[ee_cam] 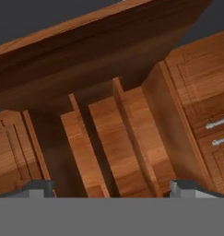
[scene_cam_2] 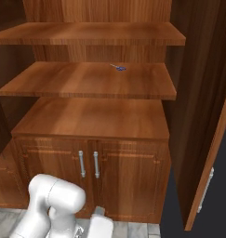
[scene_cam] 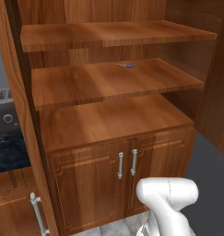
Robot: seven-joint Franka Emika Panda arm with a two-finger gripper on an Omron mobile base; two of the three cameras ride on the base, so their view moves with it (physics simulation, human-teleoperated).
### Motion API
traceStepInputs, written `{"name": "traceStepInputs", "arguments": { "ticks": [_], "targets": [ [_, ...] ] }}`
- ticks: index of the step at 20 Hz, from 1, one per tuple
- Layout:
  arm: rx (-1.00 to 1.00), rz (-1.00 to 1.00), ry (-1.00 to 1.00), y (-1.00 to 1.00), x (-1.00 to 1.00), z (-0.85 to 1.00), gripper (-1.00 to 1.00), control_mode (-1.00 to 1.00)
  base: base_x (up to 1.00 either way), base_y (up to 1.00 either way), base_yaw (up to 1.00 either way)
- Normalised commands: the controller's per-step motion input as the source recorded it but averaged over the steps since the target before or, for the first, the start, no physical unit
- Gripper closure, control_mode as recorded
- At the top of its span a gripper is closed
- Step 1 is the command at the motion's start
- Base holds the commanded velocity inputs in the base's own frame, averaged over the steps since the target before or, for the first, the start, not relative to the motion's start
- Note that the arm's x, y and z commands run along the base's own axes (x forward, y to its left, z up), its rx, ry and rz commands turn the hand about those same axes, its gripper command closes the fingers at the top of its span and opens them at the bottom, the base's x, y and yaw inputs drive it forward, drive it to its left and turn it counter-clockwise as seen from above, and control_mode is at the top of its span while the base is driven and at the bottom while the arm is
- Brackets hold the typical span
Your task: Pick the avocado and bread from the counter and place them on the plate. Then pick the jam from the cabinet and place it next to the plate. Lastly close the cabinet door.
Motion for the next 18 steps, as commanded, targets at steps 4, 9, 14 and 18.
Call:
{"name": "traceStepInputs", "arguments": {
  "ticks": [4,9,14,18],
  "targets": [
    [0.19,0.0,0.0,-0.24,0.36,0.0,-1.0,-1.0,0.0,0.0,0.0],
    [0.19,0.0,0.01,-0.24,0.39,-0.03,-1.0,-1.0,0.0,0.0,0.0],
    [0.16,0.0,0.02,-0.26,0.39,-0.12,-1.0,-1.0,0.0,0.0,0.0],
    [0.16,0.0,0.01,-0.4,0.22,-0.19,-1.0,-1.0,0.0,0.0,0.0]
  ]
}}
